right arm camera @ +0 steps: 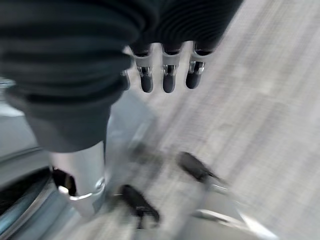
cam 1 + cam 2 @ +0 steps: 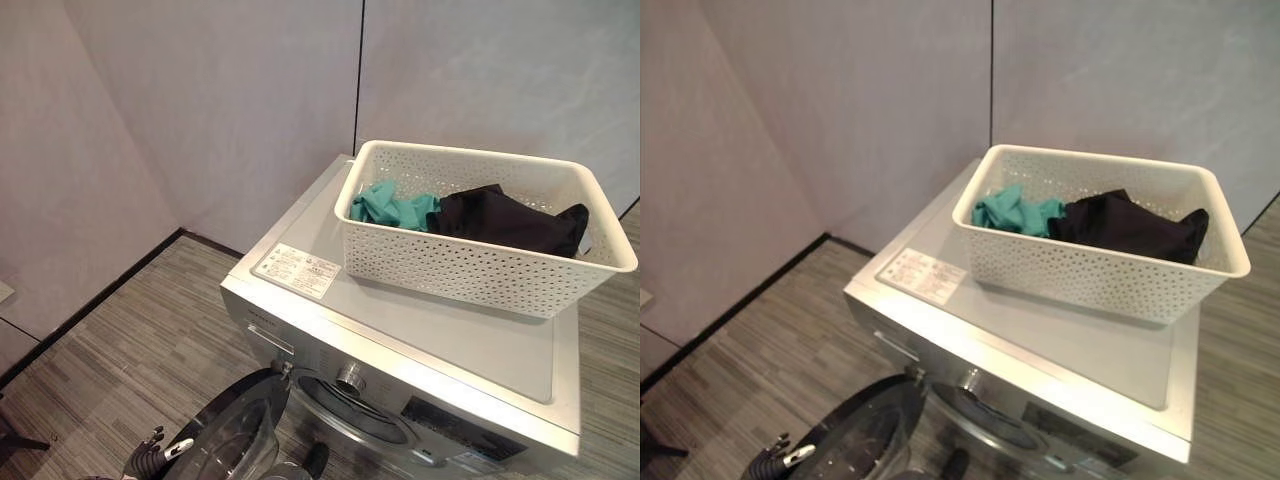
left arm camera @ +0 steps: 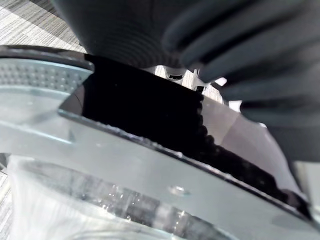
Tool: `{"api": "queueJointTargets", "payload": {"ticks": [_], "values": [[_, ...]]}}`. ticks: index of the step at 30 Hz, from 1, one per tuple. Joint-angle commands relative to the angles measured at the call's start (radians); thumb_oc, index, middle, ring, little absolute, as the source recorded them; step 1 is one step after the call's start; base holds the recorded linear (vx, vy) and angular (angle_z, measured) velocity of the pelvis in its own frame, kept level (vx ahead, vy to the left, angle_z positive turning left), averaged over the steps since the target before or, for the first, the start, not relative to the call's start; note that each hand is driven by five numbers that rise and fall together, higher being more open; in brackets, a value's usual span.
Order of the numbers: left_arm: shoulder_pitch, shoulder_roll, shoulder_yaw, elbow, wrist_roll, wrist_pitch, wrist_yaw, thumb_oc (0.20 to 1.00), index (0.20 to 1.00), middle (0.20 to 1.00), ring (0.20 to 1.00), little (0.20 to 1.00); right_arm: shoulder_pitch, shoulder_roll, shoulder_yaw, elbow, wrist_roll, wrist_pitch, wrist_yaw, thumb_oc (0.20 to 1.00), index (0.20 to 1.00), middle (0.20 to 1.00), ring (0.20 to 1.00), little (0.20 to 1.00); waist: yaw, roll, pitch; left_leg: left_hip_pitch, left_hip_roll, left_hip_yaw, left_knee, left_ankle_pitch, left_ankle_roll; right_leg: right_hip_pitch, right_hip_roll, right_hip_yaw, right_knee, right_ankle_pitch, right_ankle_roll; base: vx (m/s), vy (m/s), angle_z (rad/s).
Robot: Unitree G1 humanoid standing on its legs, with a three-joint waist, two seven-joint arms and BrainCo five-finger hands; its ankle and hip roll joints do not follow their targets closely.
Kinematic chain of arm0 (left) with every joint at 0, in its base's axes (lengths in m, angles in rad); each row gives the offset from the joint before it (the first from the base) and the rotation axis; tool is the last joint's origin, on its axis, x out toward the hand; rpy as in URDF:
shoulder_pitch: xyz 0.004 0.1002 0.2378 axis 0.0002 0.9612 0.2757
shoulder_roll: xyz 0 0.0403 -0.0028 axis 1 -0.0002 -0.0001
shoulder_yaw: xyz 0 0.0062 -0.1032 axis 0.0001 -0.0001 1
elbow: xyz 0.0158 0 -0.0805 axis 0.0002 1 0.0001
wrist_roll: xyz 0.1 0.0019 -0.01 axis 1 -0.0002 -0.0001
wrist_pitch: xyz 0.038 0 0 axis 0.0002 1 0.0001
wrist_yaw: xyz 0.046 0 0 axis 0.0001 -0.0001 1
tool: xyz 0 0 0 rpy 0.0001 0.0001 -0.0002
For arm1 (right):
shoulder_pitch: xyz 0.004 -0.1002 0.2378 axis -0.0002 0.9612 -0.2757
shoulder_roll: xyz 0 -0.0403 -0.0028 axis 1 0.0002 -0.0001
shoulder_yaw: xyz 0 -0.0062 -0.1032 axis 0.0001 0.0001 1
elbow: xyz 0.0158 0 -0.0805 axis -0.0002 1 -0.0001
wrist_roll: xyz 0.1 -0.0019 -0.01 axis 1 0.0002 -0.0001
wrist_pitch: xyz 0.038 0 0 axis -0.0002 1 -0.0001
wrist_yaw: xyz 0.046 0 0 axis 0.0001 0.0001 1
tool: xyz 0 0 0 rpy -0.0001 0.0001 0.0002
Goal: Grab the laundry basket,head to the washer,open it,put in the laundry and shut it.
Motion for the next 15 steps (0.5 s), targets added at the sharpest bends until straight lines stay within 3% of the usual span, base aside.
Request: {"api": "queueJointTargets", "payload": {"ticks": [1,15], "values": [[-0.065,-0.120,-0.036,0.114,-0.028,0.088,0.065,1.000,1.000,1.000,1.000,1.000,0.008,-0.033,0.005,-0.065,0.052,-0.046,-0.010,1.000,1.000,1.000,1.000,1.000,0.018,-0.017,-0.020,-0.029,0.058,-0.035,-0.002,-0.041,-0.040,-0.017,-0.090,0.061,0.076,-0.029,0.037,0.01,0.001,0.03],[-0.058,-0.126,-0.032,0.118,-0.038,0.085,0.063,1.000,1.000,1.000,1.000,1.000,0.031,-0.022,-0.002,-0.042,0.068,-0.050,-0.002,1.000,1.000,1.000,1.000,1.000,0.016,-0.015,-0.023,-0.028,0.056,-0.039,-0.002,-0.038,-0.040,-0.015,-0.087,0.057,0.077,-0.033,0.034,0.00,0.000,0.00]]}}
